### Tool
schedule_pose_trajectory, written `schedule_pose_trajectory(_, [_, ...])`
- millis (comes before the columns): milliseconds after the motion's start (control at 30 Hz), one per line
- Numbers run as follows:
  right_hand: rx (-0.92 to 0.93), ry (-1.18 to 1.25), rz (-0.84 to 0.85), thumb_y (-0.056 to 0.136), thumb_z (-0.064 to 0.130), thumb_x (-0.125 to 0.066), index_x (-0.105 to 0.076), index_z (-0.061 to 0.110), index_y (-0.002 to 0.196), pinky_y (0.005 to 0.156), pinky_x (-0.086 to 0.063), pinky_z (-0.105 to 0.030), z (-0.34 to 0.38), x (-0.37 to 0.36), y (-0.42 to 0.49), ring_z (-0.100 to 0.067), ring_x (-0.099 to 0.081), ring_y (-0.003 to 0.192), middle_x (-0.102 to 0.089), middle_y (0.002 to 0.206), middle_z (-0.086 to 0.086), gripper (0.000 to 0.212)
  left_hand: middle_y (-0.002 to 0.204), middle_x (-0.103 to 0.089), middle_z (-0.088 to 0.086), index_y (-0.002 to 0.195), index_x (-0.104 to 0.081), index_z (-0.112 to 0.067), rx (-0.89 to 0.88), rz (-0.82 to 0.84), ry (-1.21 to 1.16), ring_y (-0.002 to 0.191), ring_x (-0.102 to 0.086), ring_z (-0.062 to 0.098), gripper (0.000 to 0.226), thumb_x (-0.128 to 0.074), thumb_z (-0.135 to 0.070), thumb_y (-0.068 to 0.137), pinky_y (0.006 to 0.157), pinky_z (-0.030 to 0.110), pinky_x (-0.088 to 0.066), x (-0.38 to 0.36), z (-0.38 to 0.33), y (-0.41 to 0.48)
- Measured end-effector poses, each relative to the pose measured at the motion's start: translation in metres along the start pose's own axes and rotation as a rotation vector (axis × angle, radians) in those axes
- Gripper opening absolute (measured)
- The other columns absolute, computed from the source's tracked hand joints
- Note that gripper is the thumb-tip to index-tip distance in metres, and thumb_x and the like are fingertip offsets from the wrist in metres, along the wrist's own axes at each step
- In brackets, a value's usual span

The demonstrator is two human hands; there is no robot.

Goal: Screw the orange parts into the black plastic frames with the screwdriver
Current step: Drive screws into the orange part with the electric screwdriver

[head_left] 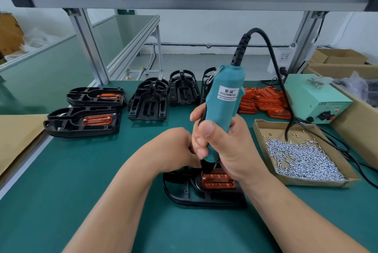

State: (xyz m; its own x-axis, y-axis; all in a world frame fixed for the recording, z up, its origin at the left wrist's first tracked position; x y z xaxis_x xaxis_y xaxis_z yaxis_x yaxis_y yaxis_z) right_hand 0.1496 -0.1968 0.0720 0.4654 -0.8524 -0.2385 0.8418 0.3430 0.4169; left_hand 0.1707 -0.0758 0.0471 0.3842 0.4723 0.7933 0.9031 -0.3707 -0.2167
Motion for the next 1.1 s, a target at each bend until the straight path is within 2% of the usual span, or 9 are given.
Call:
schedule_pose_trajectory(67, [-0.007, -0.043, 0.021, 0.090, 0.045, -0.081, -0.066, 0.015, 0.098, 0.056, -0.045, -0.030, 0.001, -0.005, 0.002, -0.023, -0.046, 0.051, -0.048, 0.061, -0.013, 0.034, 0.099, -0.065, 0.020, 0.091, -0.061, -0.010, -0.029, 0.004, 0.033, 0.091, -0.064, 0.034, 0.018, -0.064, -0.022, 0.078, 0.088, 0.054, -0.057, 0.001, -0.004, 0.000])
schedule_pose_trajectory(167, [-0.013, -0.094, 0.033, 0.096, 0.031, -0.077, -0.062, 0.012, 0.089, 0.057, -0.043, -0.029, 0.001, -0.007, 0.003, -0.024, -0.045, 0.050, -0.047, 0.060, -0.015, 0.026, 0.109, -0.064, 0.020, 0.100, -0.061, -0.009, -0.055, 0.003, 0.065, 0.107, -0.062, 0.041, 0.018, -0.063, -0.015, 0.083, 0.095, 0.053, -0.055, 0.000, -0.006, 0.000])
schedule_pose_trajectory(267, [-0.016, -0.067, 0.011, 0.095, 0.028, -0.077, -0.064, 0.013, 0.091, 0.056, -0.045, -0.029, 0.001, -0.001, 0.002, -0.024, -0.046, 0.050, -0.048, 0.059, -0.012, 0.020, 0.093, -0.068, 0.006, 0.095, -0.064, -0.017, -0.024, 0.005, 0.010, 0.087, -0.065, 0.027, 0.017, -0.066, -0.022, 0.079, 0.086, 0.044, -0.058, -0.001, -0.002, 0.000])
schedule_pose_trajectory(367, [-0.024, 0.014, 0.004, 0.089, 0.048, -0.083, -0.069, 0.015, 0.106, 0.057, -0.046, -0.032, 0.000, 0.000, 0.001, -0.023, -0.050, 0.052, -0.053, 0.064, -0.008, 0.039, 0.073, -0.060, 0.002, 0.076, -0.059, -0.021, 0.014, -0.005, 0.036, 0.065, -0.053, 0.018, 0.011, -0.069, -0.023, 0.081, 0.065, 0.036, -0.049, -0.002, 0.002, -0.001])
schedule_pose_trajectory(433, [-0.001, 0.039, 0.012, 0.088, 0.055, -0.081, -0.068, 0.013, 0.112, 0.059, -0.045, -0.036, 0.000, -0.001, 0.000, -0.024, -0.051, 0.053, -0.054, 0.066, -0.009, 0.050, 0.080, -0.066, 0.008, 0.077, -0.060, -0.019, 0.018, -0.023, 0.086, 0.068, -0.055, 0.019, 0.012, -0.067, -0.027, 0.083, 0.068, 0.039, -0.053, -0.001, -0.001, -0.004])
schedule_pose_trajectory(567, [0.075, -0.092, 0.034, 0.091, 0.054, -0.078, -0.068, 0.014, 0.113, 0.064, -0.046, -0.036, 0.006, -0.003, -0.006, -0.029, -0.055, 0.055, -0.058, 0.067, -0.011, 0.047, 0.093, -0.068, 0.012, 0.085, -0.060, -0.015, -0.030, -0.014, 0.154, 0.090, -0.065, 0.033, 0.007, -0.058, -0.020, 0.090, 0.085, 0.048, -0.058, 0.001, -0.014, -0.011])
schedule_pose_trajectory(700, [0.067, -0.129, 0.061, 0.090, 0.051, -0.080, -0.069, 0.016, 0.115, 0.059, -0.046, -0.038, 0.006, -0.006, -0.010, -0.031, -0.055, 0.055, -0.059, 0.067, -0.014, 0.044, 0.075, -0.053, 0.002, 0.065, -0.039, -0.026, -0.107, -0.020, 0.175, 0.078, -0.052, 0.029, 0.033, -0.056, -0.009, 0.089, 0.071, 0.041, -0.048, 0.003, -0.024, -0.015])
schedule_pose_trajectory(833, [0.093, -0.136, -0.009, 0.093, 0.053, -0.077, -0.068, 0.007, 0.107, 0.066, -0.048, -0.038, 0.012, 0.000, -0.007, -0.030, -0.058, 0.055, -0.060, 0.065, -0.011, 0.050, 0.090, -0.068, 0.010, 0.088, -0.062, -0.013, -0.027, -0.021, 0.222, 0.090, -0.066, 0.033, 0.012, -0.057, -0.024, 0.092, 0.083, 0.049, -0.058, -0.002, -0.019, -0.012])
schedule_pose_trajectory(1100, [0.132, -0.173, 0.035, 0.094, 0.050, -0.076, -0.069, 0.014, 0.111, 0.063, -0.047, -0.035, 0.020, -0.005, -0.008, -0.028, -0.060, 0.056, -0.063, 0.066, -0.011, 0.041, 0.095, -0.067, 0.011, 0.096, -0.060, -0.010, -0.100, -0.042, 0.197, 0.094, -0.064, 0.035, 0.012, -0.051, -0.017, 0.093, 0.083, 0.051, -0.056, -0.006, -0.023, -0.013])
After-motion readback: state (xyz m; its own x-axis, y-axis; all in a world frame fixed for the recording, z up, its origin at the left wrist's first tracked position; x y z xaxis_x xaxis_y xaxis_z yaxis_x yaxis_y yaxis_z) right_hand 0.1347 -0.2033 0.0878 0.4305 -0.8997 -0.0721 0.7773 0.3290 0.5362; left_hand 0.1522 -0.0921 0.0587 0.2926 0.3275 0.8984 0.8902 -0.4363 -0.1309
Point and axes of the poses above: each hand's wrist, its own y-axis towards the middle knuckle, its own x-axis out of the back of the hand, z = x × y, the point moved 5 cm from there along y, towards the middle knuckle
